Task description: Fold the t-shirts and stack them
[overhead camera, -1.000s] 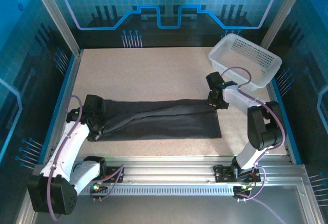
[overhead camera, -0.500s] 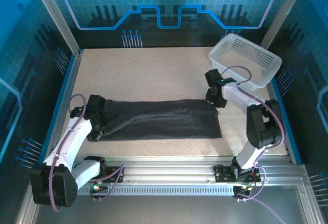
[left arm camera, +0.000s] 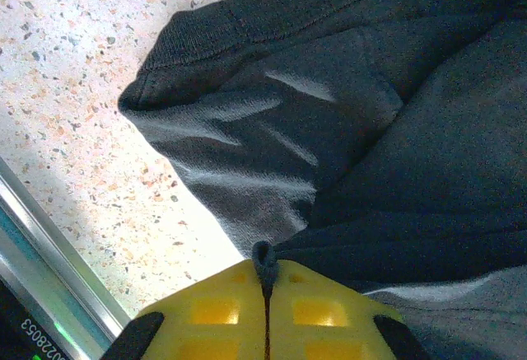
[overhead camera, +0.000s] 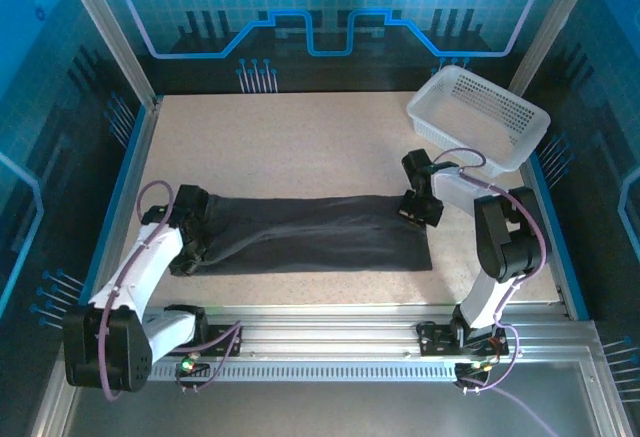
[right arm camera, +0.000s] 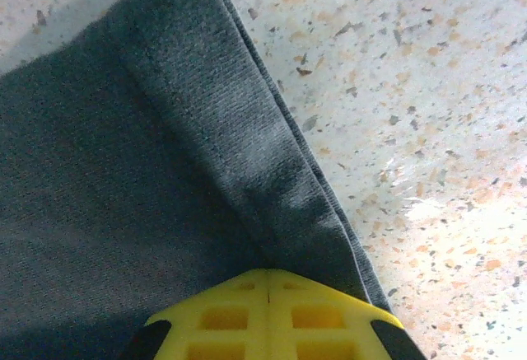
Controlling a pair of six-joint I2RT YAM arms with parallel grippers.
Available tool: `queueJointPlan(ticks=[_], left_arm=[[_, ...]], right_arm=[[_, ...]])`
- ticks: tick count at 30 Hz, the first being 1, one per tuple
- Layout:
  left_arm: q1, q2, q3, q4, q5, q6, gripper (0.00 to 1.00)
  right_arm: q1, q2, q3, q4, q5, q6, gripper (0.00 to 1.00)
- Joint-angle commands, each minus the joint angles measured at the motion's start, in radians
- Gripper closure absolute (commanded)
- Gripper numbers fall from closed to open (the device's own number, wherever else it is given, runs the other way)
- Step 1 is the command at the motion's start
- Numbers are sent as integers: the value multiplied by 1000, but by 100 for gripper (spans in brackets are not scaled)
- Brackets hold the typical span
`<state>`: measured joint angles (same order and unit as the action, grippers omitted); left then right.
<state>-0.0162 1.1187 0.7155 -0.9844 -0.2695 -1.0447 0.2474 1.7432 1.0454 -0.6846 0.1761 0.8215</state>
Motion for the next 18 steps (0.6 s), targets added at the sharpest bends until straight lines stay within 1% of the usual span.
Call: queueJointPlan(ticks=[1, 2, 5, 10, 13, 14, 15, 16, 17, 18], left_arm=[[-7, 25, 3, -13, -12, 10, 92], [-13, 19, 11, -23, -10, 8, 93], [-32, -20, 22, -56, 10, -34, 100], [-66, -66, 17, -92, 64, -112, 100], [-91, -59, 16, -105, 62, -105, 100], [-91, -56, 21, -113, 48, -88, 96], [-91, -54, 37, -108, 33, -49, 83], [-91, -50, 60, -103, 21, -16, 66], [-91, -45, 100, -95, 3, 22, 53], [-90, -37, 151, -87, -26, 59, 46]], right_arm=[[-2, -26, 19, -45, 72, -48, 99], [11, -45, 24, -42, 93, -57, 98], [51, -61, 60, -52, 130, -76, 96], [124, -40, 120, -69, 162, -79, 94], [139, -26, 132, -66, 162, -57, 93], [138, -21, 134, -64, 161, -51, 93], [138, -17, 136, -60, 159, -49, 93], [136, -15, 138, -57, 156, -50, 93], [133, -10, 140, -54, 146, -51, 92], [128, -6, 139, -45, 131, -52, 92]])
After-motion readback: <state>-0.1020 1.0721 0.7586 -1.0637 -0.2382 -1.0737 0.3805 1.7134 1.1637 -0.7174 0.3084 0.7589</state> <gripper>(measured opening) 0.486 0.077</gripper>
